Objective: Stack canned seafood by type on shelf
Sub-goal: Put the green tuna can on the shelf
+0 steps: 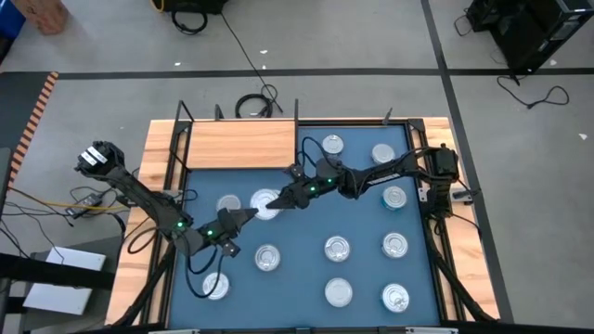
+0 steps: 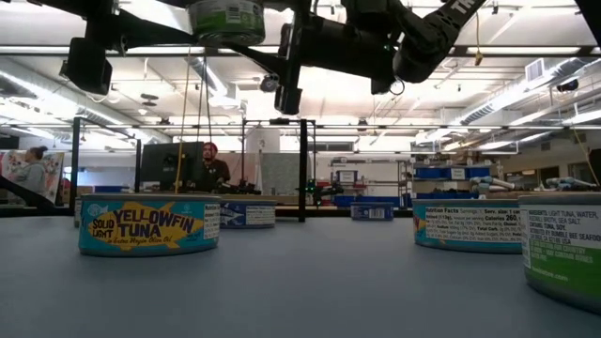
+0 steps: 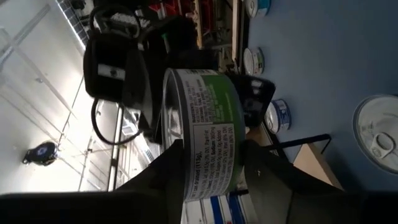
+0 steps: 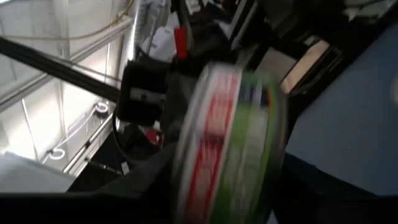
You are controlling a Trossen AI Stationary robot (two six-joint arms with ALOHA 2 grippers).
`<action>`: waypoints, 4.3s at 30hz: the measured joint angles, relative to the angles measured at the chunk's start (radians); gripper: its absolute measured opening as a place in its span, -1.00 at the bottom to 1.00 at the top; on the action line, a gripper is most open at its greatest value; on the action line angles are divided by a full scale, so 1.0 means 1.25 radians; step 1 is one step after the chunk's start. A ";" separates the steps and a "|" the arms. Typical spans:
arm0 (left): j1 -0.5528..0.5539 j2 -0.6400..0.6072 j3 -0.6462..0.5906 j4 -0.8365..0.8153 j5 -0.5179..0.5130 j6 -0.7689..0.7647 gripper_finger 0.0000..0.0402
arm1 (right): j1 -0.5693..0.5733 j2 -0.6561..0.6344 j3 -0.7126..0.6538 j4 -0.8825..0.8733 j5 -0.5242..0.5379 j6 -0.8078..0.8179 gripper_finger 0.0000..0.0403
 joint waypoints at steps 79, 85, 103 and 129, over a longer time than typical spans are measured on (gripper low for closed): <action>0.049 -0.081 0.000 0.090 0.042 -0.076 -0.29 | -0.026 -0.057 0.001 0.016 -0.136 -0.251 -0.11; 0.080 -0.158 -0.001 -0.076 0.103 -0.230 -0.29 | -0.026 -0.136 0.000 -0.177 -0.116 -0.446 -0.52; 0.305 -0.266 0.113 -0.635 0.234 -0.680 -0.29 | 0.073 -0.311 -0.001 -0.645 0.230 -0.811 -0.96; 0.888 -0.047 0.117 -0.745 0.238 -0.913 -0.29 | 0.169 -0.307 -0.001 -0.679 0.370 -0.856 -0.98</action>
